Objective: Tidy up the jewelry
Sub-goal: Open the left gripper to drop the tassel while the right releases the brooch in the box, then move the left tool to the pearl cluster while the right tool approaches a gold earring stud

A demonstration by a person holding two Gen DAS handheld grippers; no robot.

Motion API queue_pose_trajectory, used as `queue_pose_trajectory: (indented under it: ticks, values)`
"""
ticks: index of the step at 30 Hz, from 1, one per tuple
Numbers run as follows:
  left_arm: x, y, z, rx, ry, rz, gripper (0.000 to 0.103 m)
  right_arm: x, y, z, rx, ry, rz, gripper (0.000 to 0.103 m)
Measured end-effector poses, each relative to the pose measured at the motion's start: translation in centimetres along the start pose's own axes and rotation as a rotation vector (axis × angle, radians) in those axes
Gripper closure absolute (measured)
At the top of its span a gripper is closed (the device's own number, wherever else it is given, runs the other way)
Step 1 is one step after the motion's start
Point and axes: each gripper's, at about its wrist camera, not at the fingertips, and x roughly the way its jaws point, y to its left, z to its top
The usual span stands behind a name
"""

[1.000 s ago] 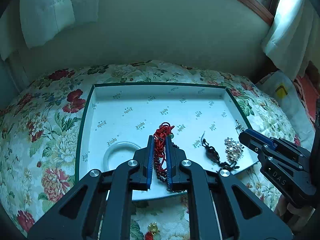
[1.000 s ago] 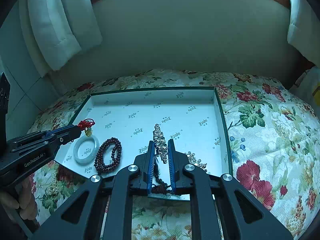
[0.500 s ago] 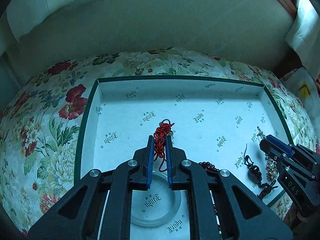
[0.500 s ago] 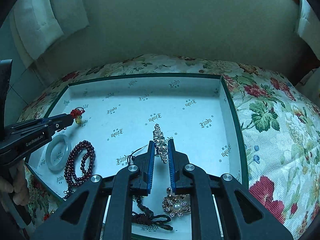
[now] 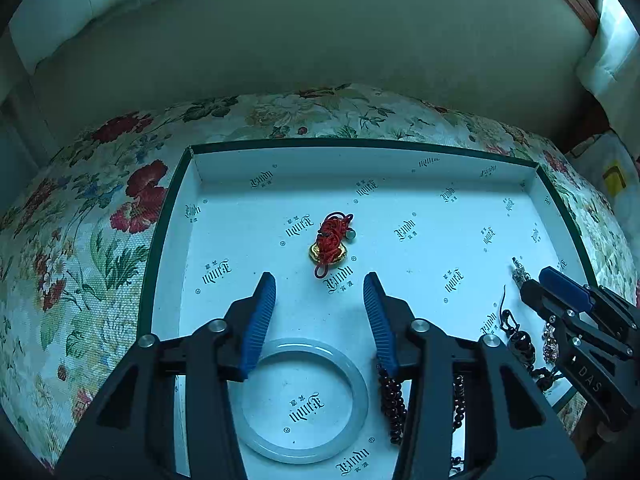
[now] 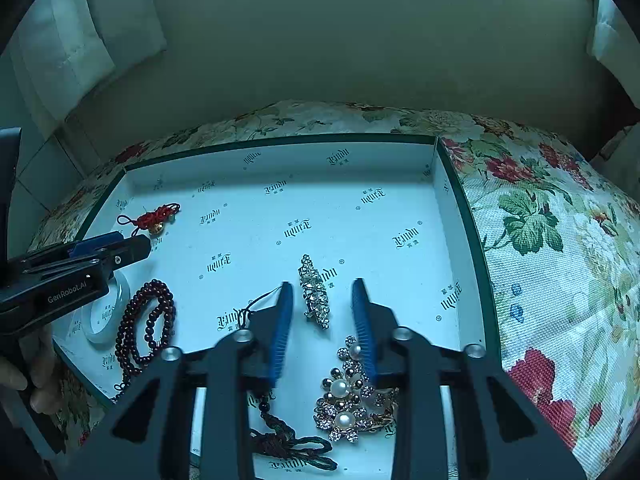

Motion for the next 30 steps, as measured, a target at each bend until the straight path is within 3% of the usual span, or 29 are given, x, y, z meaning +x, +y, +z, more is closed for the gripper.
queue_pose_trajectory:
  ticks: [2,6,13,30]
  values:
    - [-0.3,0.0,0.0,-0.001,-0.002,-0.003,0.056,-0.4,0.0,0.0,0.002,-0.018,-0.007,0.051]
    - [-1.2,0.2,0.1,-0.009,-0.011,-0.016,0.050,-1.3,0.0,0.1,0.006,-0.034,-0.004,0.051]
    - [-4.2,0.8,-0.7,-0.018,-0.034,-0.027,0.049,-4.3,0.6,-0.3,-0.004,-0.069,0.005,0.051]
    - [-9.5,5.4,-6.7,-0.109,-0.017,-0.010,0.049,-9.7,2.6,-5.3,-0.041,-0.050,0.047,0.051]
